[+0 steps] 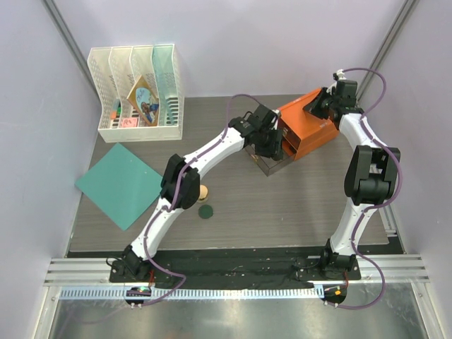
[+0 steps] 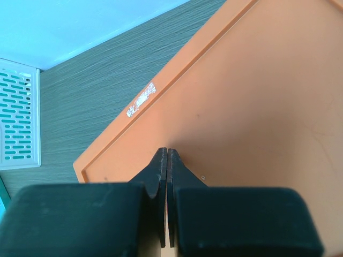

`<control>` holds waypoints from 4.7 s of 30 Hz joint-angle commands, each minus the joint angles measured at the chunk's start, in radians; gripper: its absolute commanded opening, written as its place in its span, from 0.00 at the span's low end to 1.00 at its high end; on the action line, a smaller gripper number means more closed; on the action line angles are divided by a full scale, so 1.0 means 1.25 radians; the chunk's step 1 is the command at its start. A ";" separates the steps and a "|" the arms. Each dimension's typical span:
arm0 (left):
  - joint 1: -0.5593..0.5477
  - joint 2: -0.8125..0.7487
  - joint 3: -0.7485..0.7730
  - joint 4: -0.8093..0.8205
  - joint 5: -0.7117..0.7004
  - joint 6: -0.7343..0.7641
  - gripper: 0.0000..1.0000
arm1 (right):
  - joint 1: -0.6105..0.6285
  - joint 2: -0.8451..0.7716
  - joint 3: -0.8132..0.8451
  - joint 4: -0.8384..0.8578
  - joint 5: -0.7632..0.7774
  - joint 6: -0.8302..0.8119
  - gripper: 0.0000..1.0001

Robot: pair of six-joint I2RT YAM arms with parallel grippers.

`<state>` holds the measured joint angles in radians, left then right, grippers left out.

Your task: Organize the makeup

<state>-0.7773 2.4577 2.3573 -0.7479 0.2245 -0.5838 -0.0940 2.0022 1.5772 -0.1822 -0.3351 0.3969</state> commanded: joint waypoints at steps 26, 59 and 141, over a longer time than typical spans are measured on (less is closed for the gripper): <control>0.082 -0.330 -0.289 -0.047 -0.145 0.088 0.71 | 0.005 0.149 -0.118 -0.327 0.100 -0.049 0.01; 0.132 -0.388 -0.780 -0.143 -0.187 0.138 0.89 | 0.005 0.178 -0.106 -0.327 0.091 -0.049 0.01; 0.017 -0.028 0.026 0.227 0.047 0.017 0.96 | 0.004 0.178 -0.116 -0.329 0.086 -0.051 0.01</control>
<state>-0.7551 2.5774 2.4088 -0.5011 0.2813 -0.6121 -0.1005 2.0201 1.5845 -0.1577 -0.3729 0.4030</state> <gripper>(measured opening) 0.972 0.015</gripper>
